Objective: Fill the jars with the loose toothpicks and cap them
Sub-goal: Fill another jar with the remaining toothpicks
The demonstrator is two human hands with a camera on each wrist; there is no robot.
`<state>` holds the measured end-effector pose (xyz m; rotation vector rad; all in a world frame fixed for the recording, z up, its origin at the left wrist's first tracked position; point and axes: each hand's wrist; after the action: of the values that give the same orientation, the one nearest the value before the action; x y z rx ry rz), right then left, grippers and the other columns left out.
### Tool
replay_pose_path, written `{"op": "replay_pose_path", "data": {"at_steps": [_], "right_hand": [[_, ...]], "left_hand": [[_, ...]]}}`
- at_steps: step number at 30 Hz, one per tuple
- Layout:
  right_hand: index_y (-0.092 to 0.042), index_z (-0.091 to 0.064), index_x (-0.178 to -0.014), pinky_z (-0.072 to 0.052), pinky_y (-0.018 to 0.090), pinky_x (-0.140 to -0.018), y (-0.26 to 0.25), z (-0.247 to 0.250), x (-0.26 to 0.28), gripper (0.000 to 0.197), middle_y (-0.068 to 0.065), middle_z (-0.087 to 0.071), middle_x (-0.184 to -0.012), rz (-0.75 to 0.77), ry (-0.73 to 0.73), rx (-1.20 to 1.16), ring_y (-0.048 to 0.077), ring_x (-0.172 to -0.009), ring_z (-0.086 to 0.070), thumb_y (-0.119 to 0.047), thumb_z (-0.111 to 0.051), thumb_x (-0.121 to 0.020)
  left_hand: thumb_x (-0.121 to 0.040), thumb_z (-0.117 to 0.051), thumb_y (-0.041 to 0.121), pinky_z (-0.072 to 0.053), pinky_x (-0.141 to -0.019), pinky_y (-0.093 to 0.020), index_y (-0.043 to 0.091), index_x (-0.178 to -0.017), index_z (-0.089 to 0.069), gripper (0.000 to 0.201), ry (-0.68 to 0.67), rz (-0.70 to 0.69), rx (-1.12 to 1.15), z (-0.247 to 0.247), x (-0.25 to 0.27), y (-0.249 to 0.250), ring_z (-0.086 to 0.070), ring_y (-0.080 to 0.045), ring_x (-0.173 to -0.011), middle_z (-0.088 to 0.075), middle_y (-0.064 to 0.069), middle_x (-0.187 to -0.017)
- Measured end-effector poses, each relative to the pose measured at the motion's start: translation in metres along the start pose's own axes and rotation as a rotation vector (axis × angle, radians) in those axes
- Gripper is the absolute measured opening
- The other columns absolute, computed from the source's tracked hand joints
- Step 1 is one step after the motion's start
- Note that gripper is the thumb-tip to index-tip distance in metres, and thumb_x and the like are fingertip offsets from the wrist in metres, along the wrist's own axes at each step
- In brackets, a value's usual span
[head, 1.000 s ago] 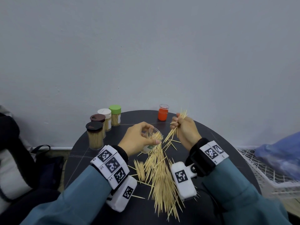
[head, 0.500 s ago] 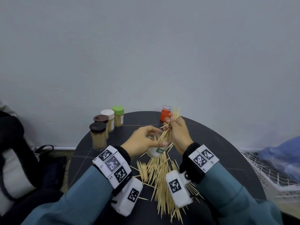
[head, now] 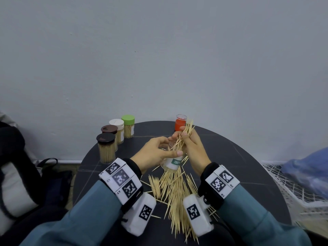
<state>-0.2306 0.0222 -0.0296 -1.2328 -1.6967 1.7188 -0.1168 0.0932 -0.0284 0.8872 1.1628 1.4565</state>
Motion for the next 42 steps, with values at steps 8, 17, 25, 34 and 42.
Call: {"op": "replay_pose_path", "data": {"at_steps": [8, 17, 25, 34, 42], "right_hand": [[-0.01, -0.044, -0.102, -0.055, 0.023, -0.07, 0.003, -0.002, 0.003, 0.015, -0.001, -0.07, -0.078, -0.026, -0.016, -0.174, 0.013, -0.078, -0.066, -0.01, -0.029, -0.102], [-0.004, -0.049, -0.106, -0.053, 0.018, -0.076, 0.006, 0.001, 0.01, 0.022, 0.003, -0.067, -0.106, -0.024, -0.07, 0.03, 0.008, -0.093, -0.066, -0.013, -0.03, -0.101], [-0.012, -0.05, -0.098, -0.041, 0.033, -0.1, 0.006, 0.009, 0.006, 0.024, -0.003, -0.069, -0.107, -0.011, -0.001, 0.155, 0.015, -0.112, -0.059, -0.018, -0.027, -0.102], [-0.021, -0.055, -0.124, -0.038, 0.008, -0.082, 0.002, 0.01, 0.012, 0.041, -0.007, -0.056, -0.122, -0.098, -0.08, 0.323, 0.002, -0.109, -0.052, -0.029, -0.021, -0.103], [-0.029, -0.029, -0.144, -0.021, 0.038, -0.115, 0.005, 0.013, 0.007, 0.044, -0.003, -0.031, -0.15, -0.262, -0.126, 0.363, 0.015, -0.138, -0.029, -0.034, -0.031, -0.1]], "left_hand": [[-0.075, -0.077, 0.026, -0.047, -0.099, -0.045, 0.016, -0.113, -0.059, 0.043, 0.016, 0.001, 0.002, 0.001, -0.001, -0.002, -0.06, -0.015, -0.109, -0.064, 0.002, -0.111], [-0.074, -0.078, 0.027, -0.047, -0.098, -0.04, 0.016, -0.121, -0.056, 0.053, 0.046, 0.015, -0.068, 0.002, -0.001, -0.004, -0.054, -0.014, -0.112, -0.056, 0.009, -0.105], [-0.075, -0.078, 0.025, -0.047, -0.096, -0.036, 0.018, -0.117, -0.057, 0.047, 0.007, -0.001, -0.094, 0.001, 0.0, -0.003, -0.055, -0.01, -0.105, -0.059, 0.005, -0.111], [-0.073, -0.079, 0.025, -0.046, -0.097, -0.036, 0.017, -0.121, -0.058, 0.054, 0.055, -0.016, -0.07, 0.005, -0.002, -0.003, -0.057, -0.012, -0.11, -0.062, 0.004, -0.113], [-0.064, -0.086, 0.019, -0.046, -0.076, -0.011, 0.025, -0.114, -0.062, 0.056, 0.16, -0.158, -0.143, 0.01, -0.002, -0.001, -0.057, -0.01, -0.107, -0.063, 0.007, -0.113]]}}
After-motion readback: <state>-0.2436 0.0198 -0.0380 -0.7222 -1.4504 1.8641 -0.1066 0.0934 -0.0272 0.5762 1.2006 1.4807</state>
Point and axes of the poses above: each hand's wrist, its own x-axis away from the middle knuckle, its own z-axis out of the back of the hand, y = z × x
